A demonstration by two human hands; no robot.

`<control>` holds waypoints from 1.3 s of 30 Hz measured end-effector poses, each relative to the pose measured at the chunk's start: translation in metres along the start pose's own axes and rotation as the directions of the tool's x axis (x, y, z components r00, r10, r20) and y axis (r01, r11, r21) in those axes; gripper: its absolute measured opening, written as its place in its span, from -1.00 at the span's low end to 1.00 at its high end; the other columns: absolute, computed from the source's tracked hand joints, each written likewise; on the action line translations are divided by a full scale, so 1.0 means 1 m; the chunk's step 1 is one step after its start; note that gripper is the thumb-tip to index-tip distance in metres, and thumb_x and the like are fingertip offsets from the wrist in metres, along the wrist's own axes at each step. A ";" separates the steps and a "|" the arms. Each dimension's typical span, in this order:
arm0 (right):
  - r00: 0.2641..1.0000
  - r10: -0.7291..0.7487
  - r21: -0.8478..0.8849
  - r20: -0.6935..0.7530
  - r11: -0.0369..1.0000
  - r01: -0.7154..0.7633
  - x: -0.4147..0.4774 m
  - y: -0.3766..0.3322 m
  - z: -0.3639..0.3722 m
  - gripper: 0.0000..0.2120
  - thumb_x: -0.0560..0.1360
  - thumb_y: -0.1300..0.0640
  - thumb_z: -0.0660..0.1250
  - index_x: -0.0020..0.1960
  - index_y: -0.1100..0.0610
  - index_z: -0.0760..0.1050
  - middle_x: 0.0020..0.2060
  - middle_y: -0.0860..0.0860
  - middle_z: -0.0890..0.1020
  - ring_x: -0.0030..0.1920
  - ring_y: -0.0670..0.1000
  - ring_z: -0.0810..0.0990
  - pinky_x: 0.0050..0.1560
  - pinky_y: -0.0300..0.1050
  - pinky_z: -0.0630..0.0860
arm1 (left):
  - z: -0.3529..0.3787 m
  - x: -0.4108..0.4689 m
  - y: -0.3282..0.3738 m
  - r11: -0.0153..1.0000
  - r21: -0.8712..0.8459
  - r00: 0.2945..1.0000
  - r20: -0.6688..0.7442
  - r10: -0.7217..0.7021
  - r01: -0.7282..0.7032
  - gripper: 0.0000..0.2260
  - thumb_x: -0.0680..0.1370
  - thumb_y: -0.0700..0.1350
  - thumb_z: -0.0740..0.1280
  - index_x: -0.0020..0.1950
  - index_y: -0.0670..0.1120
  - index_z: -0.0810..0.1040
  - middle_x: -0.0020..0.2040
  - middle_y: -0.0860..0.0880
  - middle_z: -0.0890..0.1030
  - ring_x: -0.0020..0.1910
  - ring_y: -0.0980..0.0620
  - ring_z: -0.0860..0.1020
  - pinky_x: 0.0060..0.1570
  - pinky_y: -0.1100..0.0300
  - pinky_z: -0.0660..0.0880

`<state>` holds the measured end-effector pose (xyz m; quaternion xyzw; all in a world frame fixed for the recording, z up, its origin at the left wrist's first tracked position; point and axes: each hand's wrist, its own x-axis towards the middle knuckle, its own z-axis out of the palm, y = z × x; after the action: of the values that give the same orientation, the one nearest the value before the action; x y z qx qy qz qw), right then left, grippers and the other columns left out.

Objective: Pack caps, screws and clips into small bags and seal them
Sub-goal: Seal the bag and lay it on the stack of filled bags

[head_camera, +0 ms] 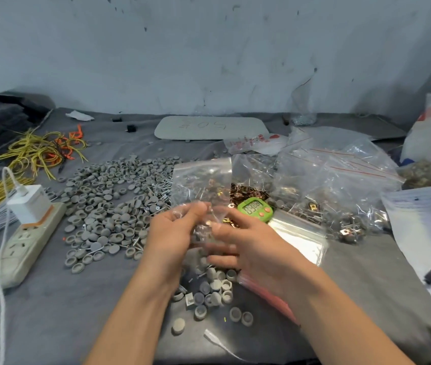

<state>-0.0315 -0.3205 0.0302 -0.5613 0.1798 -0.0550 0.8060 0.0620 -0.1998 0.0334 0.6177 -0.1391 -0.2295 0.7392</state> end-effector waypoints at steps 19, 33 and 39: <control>0.091 -0.691 -0.689 -0.717 0.723 0.058 -0.028 -0.044 -0.128 -0.47 0.48 0.34 0.35 0.37 -0.06 0.54 0.23 0.01 0.65 0.25 0.03 0.58 0.30 -0.02 0.48 | 0.212 0.051 -0.027 0.799 0.492 0.936 0.246 0.253 -0.346 -0.24 0.47 -0.22 0.52 0.58 0.02 0.25 0.42 0.02 0.47 0.35 0.03 0.50 0.38 0.12 0.44; 0.803 -0.489 -0.914 -0.339 -0.029 -0.404 0.028 -0.017 -0.192 -0.39 0.72 0.01 -0.03 0.70 0.07 -0.16 0.69 0.04 -0.14 0.67 0.13 -0.22 0.64 0.13 -0.09 | 0.201 0.080 -0.076 -0.094 0.606 0.603 0.795 0.058 -0.790 -0.20 0.63 -0.09 0.31 0.67 -0.20 -0.16 0.68 -0.16 -0.11 0.66 -0.14 -0.18 0.62 -0.02 -0.16; 0.806 -0.493 -0.909 -0.328 -0.069 -0.412 0.027 -0.016 -0.190 -0.41 0.72 0.03 -0.07 0.70 0.11 -0.13 0.69 0.05 -0.14 0.67 0.14 -0.21 0.64 0.12 -0.08 | 0.196 0.073 -0.079 -0.018 0.637 0.629 0.764 0.142 -0.771 -0.25 0.64 -0.04 0.26 0.68 -0.15 -0.11 0.69 -0.16 -0.06 0.67 -0.13 -0.09 0.63 -0.04 -0.08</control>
<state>-0.0710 -0.5022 -0.0197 -0.9188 0.3804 -0.1030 0.0225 0.0157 -0.4139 -0.0109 0.7572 -0.6360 0.0384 0.1437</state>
